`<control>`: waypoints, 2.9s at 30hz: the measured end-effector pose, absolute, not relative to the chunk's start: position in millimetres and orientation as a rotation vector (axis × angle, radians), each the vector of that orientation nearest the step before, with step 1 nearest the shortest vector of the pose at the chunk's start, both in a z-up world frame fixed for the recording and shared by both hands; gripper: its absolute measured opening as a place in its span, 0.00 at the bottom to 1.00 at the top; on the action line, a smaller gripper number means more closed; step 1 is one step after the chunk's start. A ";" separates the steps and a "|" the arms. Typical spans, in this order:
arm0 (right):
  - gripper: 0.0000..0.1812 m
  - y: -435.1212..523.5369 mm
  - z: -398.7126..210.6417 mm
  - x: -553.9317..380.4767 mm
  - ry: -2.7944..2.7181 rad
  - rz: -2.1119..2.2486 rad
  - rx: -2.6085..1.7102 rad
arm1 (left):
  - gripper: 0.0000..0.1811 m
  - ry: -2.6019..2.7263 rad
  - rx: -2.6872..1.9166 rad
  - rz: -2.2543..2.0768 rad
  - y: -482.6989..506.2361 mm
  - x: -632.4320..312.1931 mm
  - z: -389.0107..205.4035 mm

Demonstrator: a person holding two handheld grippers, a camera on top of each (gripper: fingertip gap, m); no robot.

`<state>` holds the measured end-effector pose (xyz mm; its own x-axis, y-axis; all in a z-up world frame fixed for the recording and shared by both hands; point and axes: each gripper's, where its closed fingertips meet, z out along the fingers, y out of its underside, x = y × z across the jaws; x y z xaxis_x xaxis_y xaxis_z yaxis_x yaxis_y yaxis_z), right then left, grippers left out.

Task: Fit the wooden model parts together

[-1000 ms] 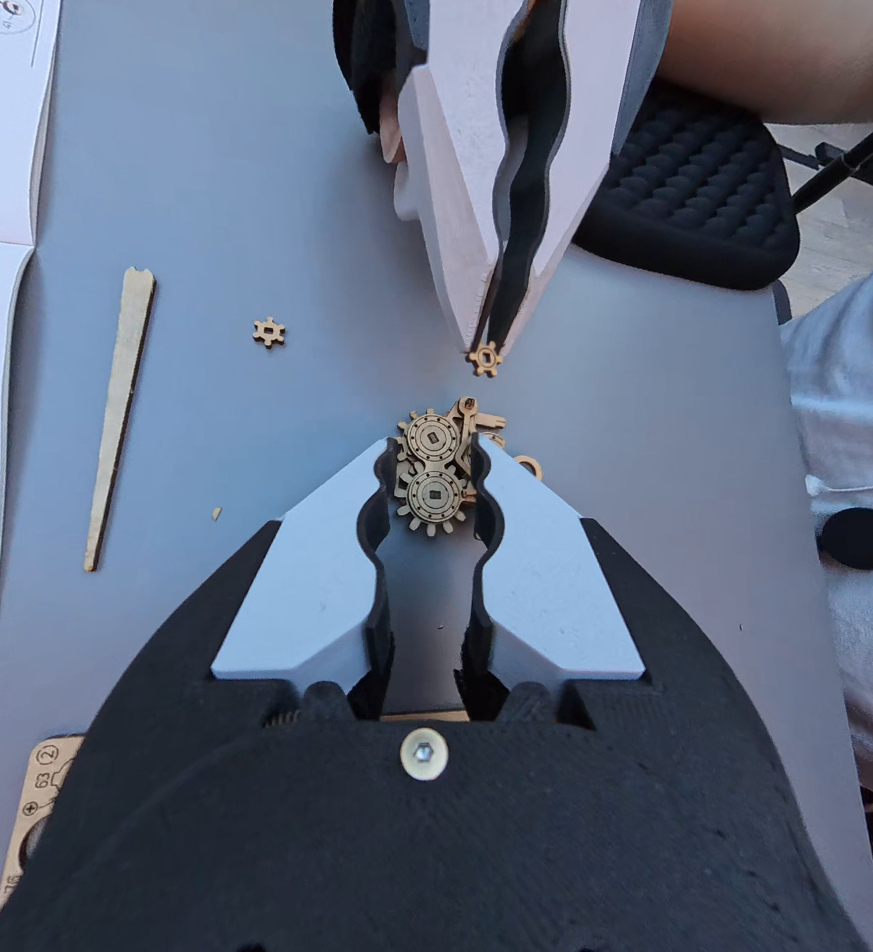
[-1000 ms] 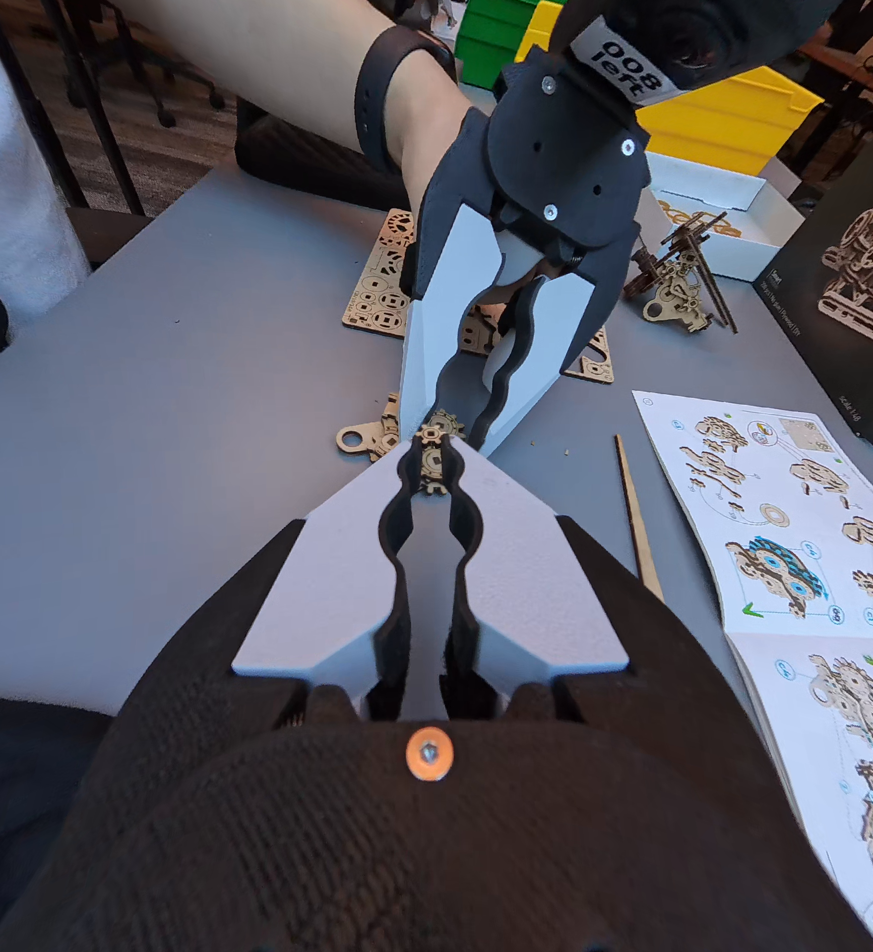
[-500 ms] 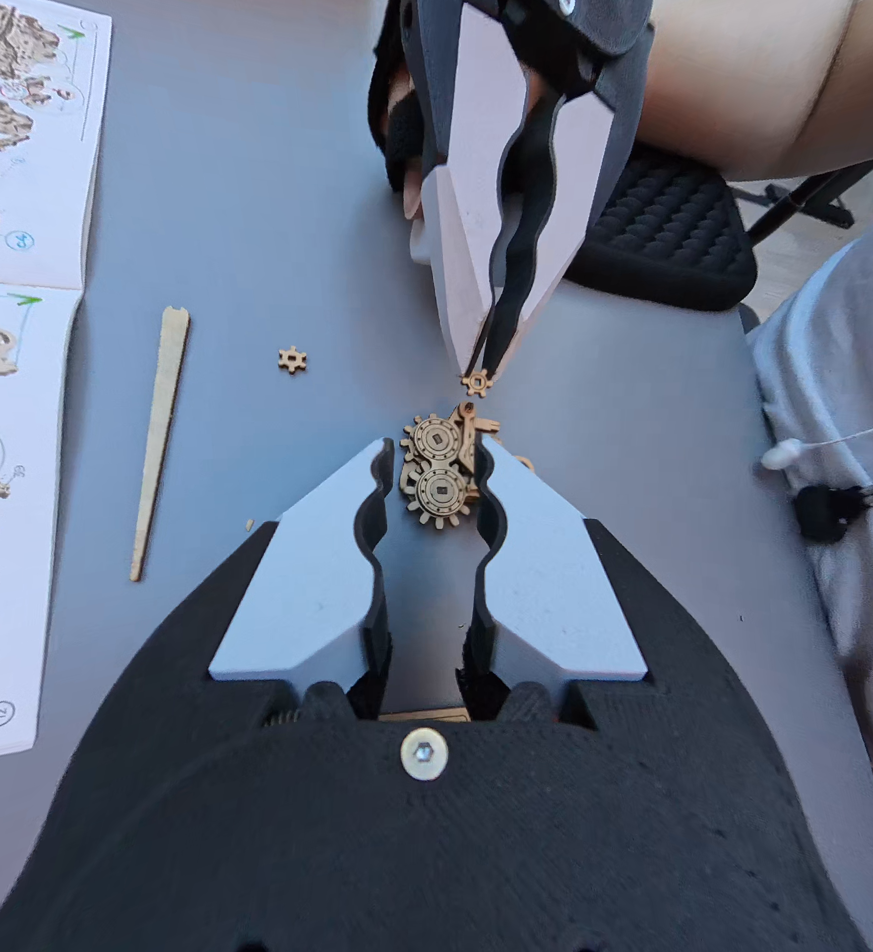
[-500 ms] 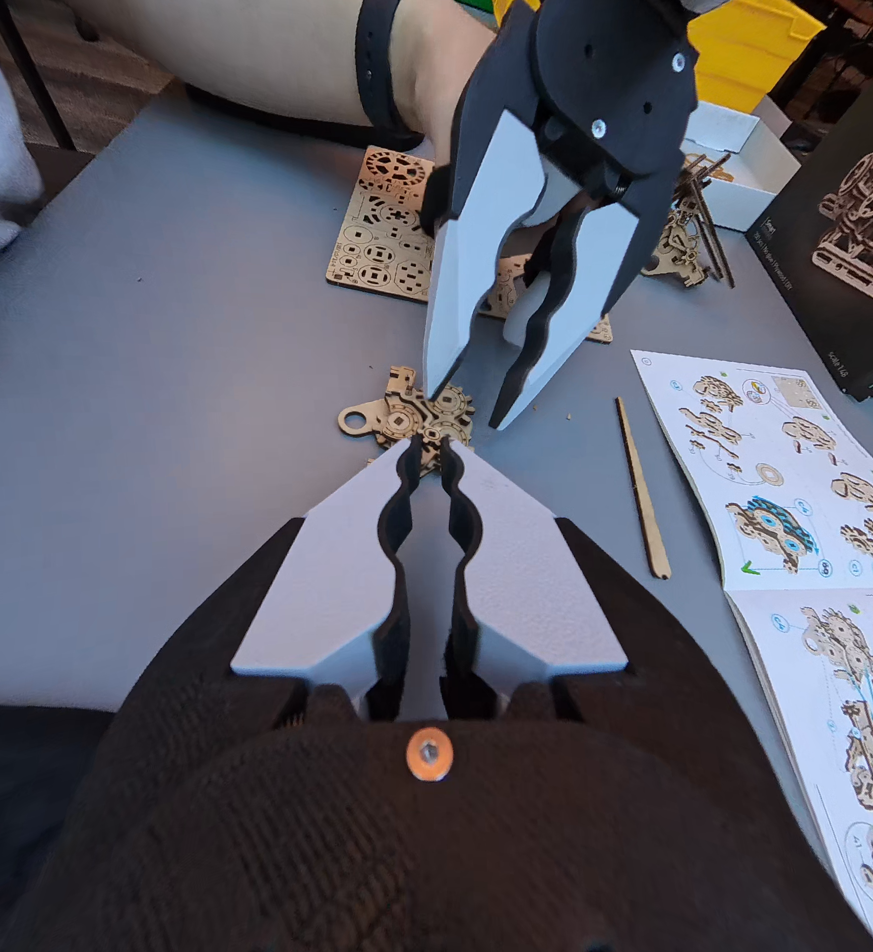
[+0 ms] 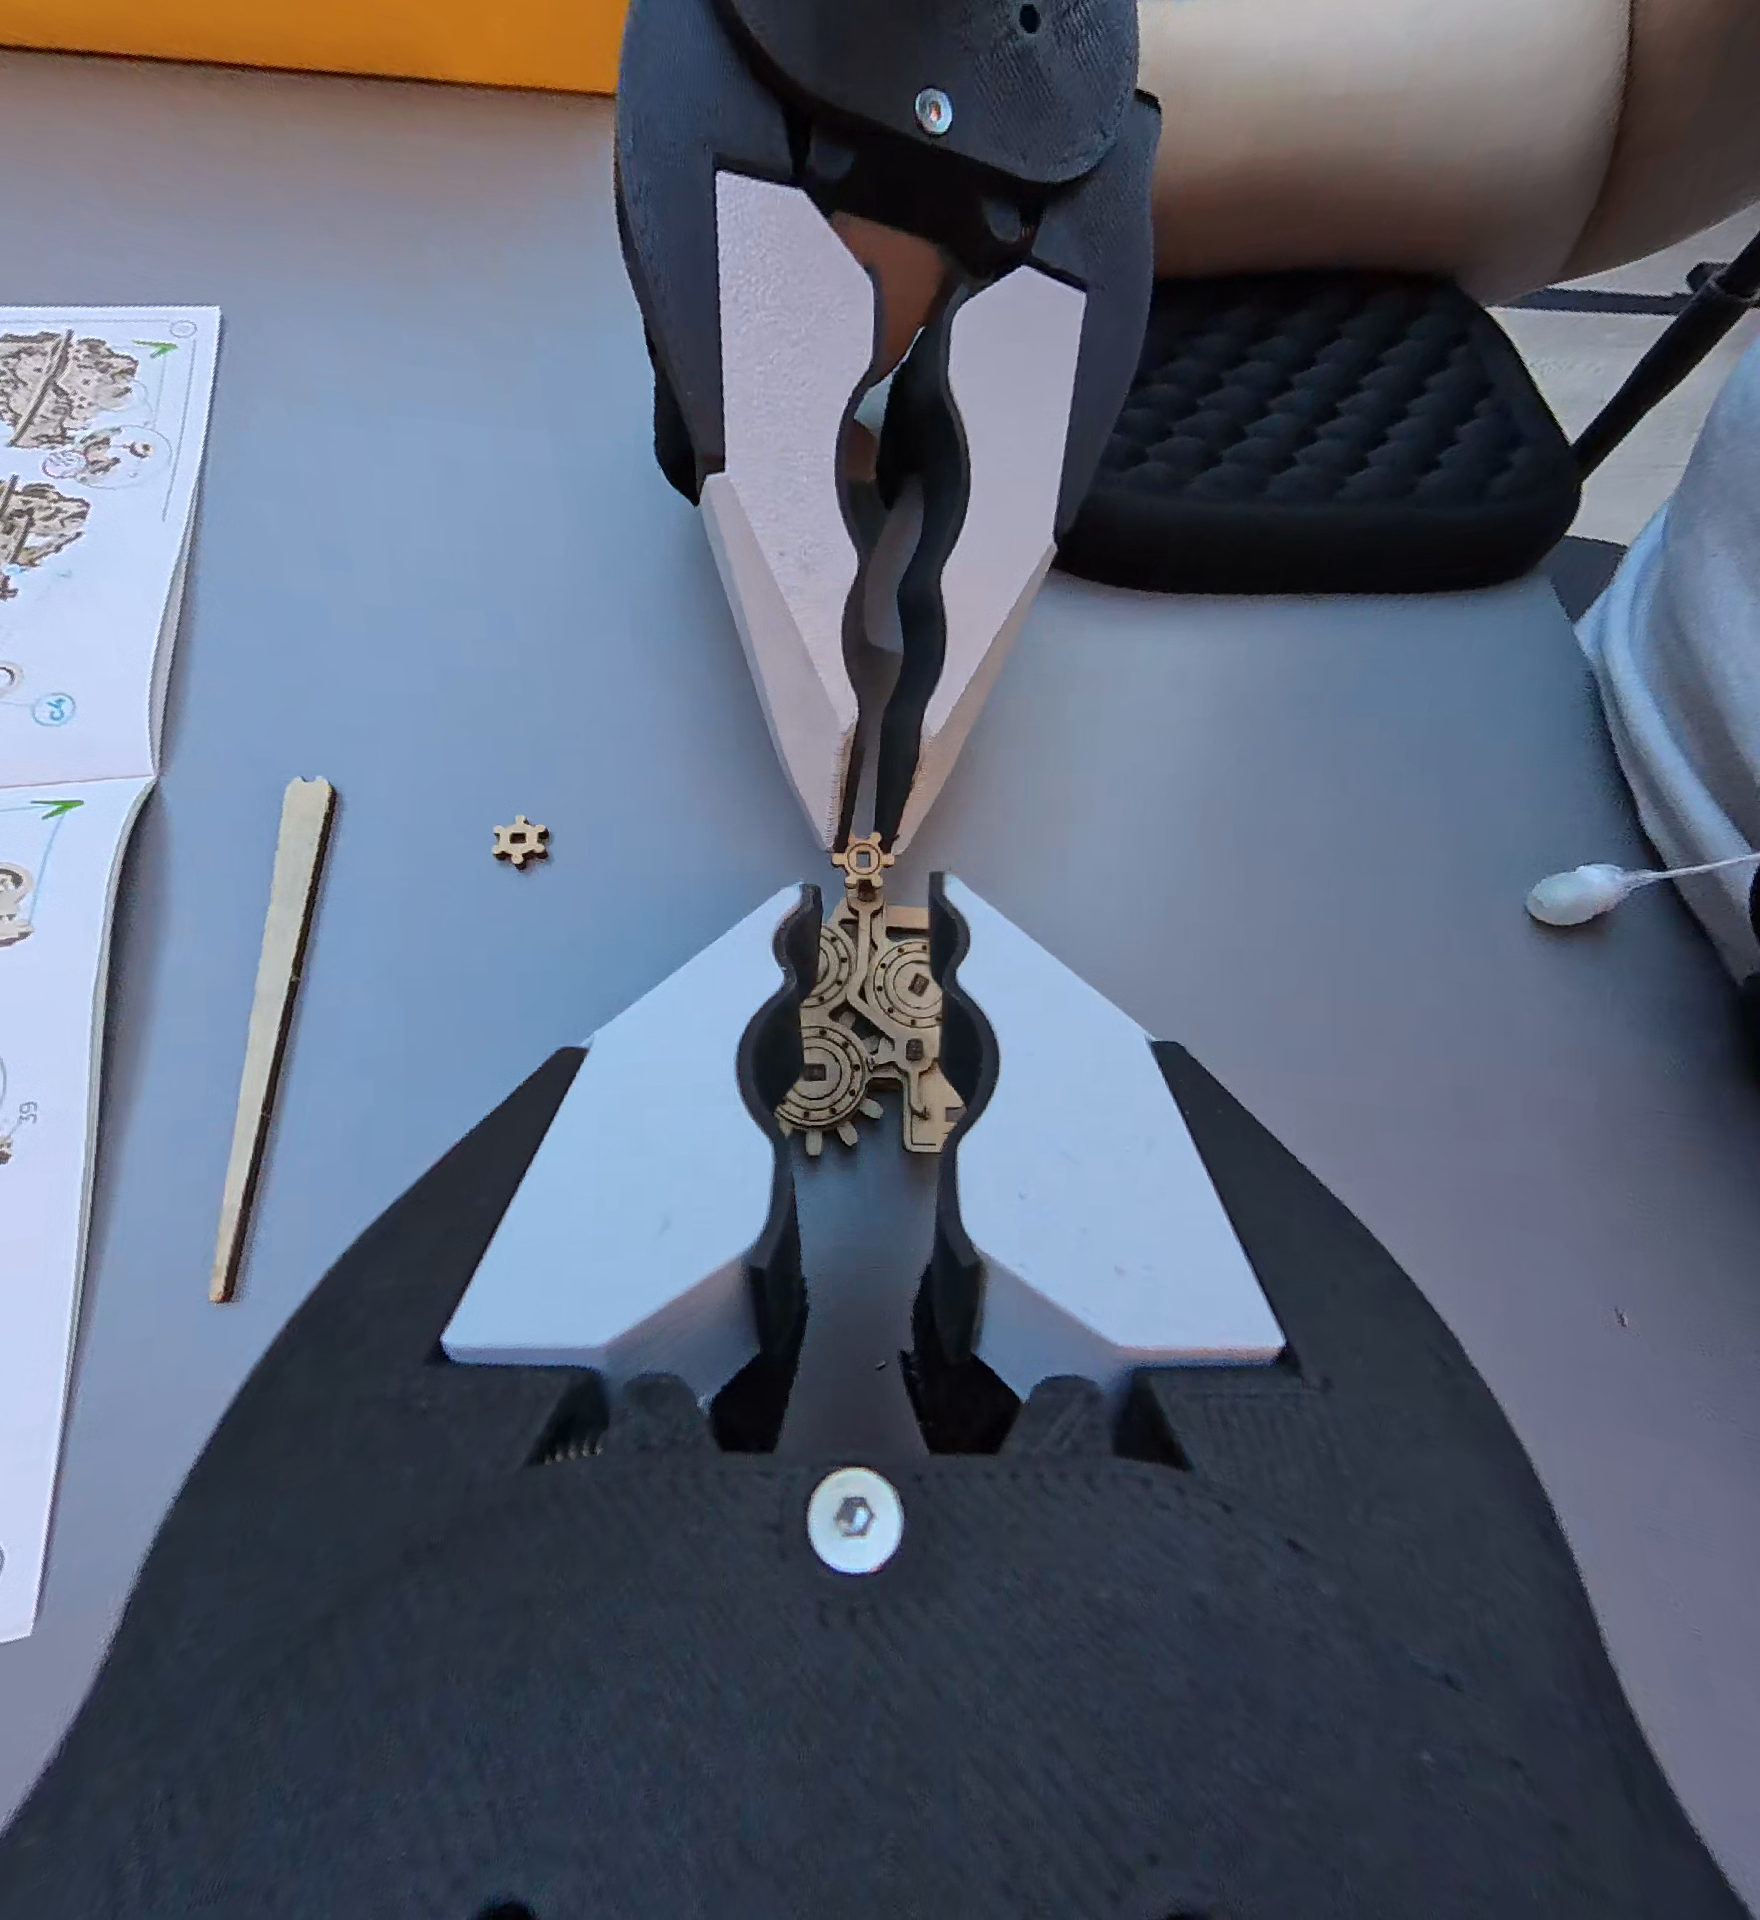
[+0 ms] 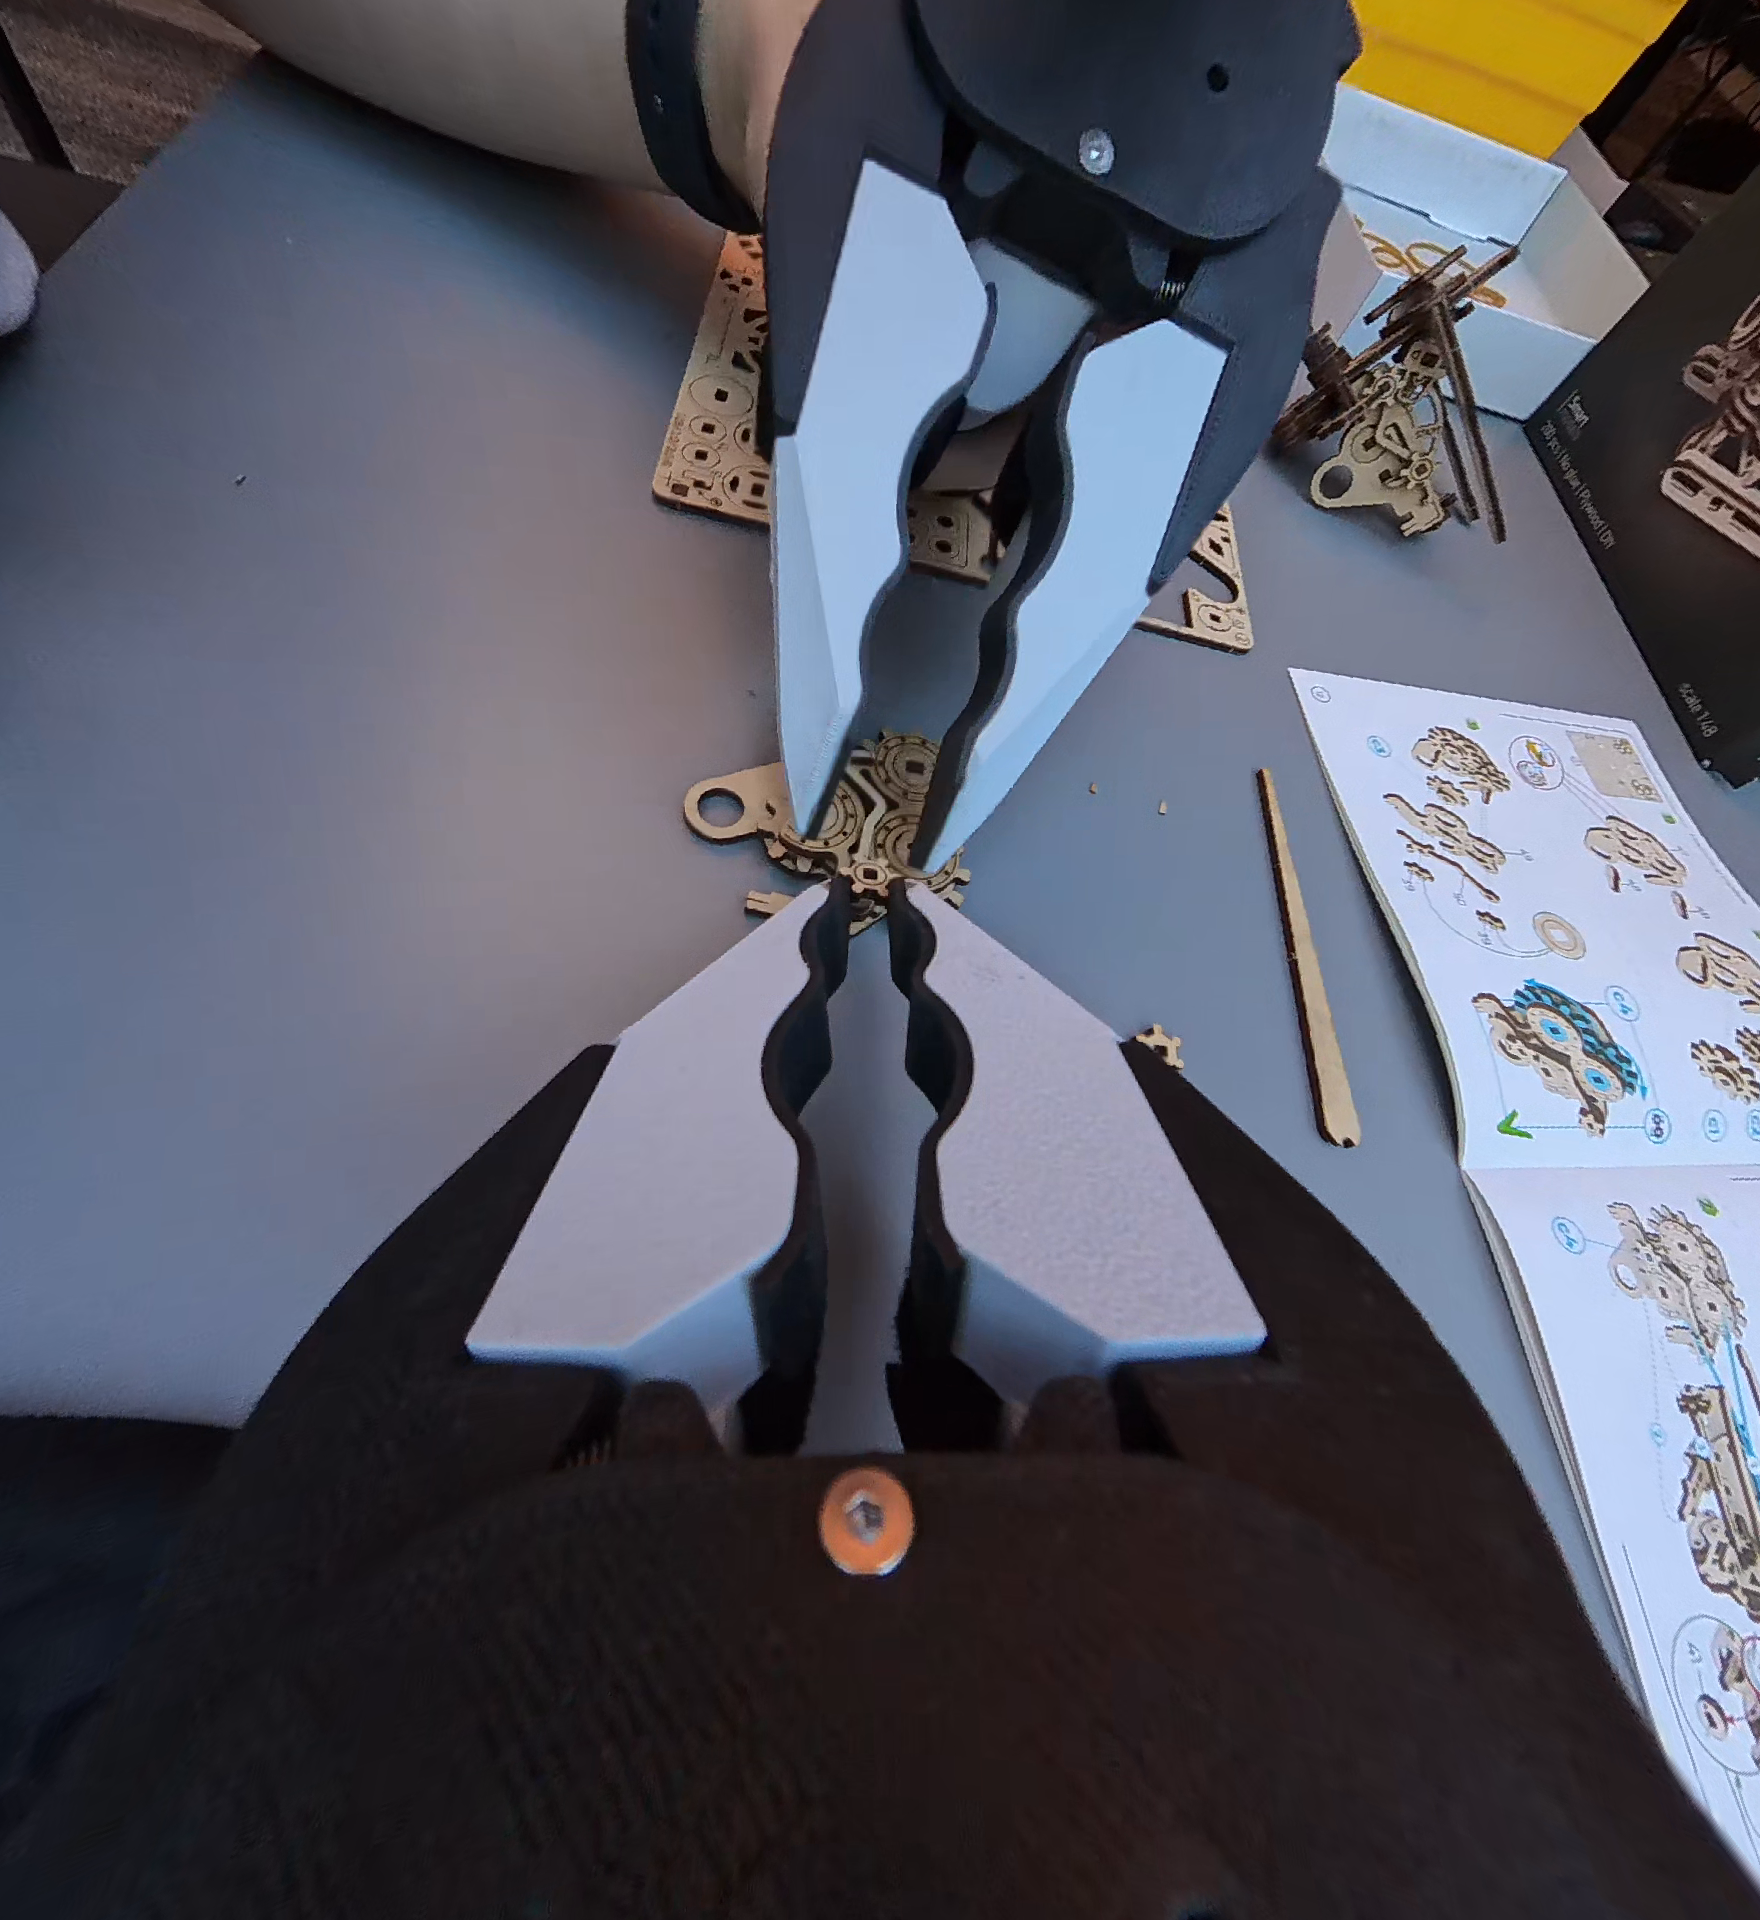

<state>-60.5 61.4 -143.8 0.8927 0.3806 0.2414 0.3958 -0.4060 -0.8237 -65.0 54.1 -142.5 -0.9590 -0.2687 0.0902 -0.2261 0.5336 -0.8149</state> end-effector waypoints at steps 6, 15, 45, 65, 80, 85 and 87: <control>0.03 63.0 -142.6 -61.6 -0.582 -0.039 -2.017 | 0.06 2.716 -0.447 -1.388 52.0 -63.9 -149.2; 0.04 62.5 -143.7 -60.6 -0.577 -0.038 -2.030 | 0.03 2.695 -0.424 -1.345 50.9 -63.7 -148.3; 0.03 62.9 -139.4 -64.6 -0.445 -0.051 -2.169 | 0.02 2.698 -0.371 -1.268 52.0 -67.0 -146.2; 0.03 56.1 -137.5 -67.1 -0.339 -0.071 -2.127 | 0.03 2.702 -0.371 -1.291 49.7 -69.7 -145.5; 0.03 58.4 -141.6 -65.3 -0.321 -0.032 -2.110 | 0.03 2.691 -0.369 -1.301 50.5 -68.2 -145.9; 0.03 57.5 -145.1 -63.2 -0.339 -0.062 -2.130 | 0.02 2.686 -0.382 -1.290 49.7 -66.1 -148.6; 0.03 57.5 -147.2 -63.9 -0.348 -0.066 -2.141 | 0.02 2.694 -0.378 -1.275 49.8 -66.6 -150.6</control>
<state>-63.9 57.5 -147.2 0.9582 0.2227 0.1794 0.2728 -0.5234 -0.8072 -66.6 49.8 -150.6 -0.9591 -0.2826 -0.0162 -0.1666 0.6099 -0.7748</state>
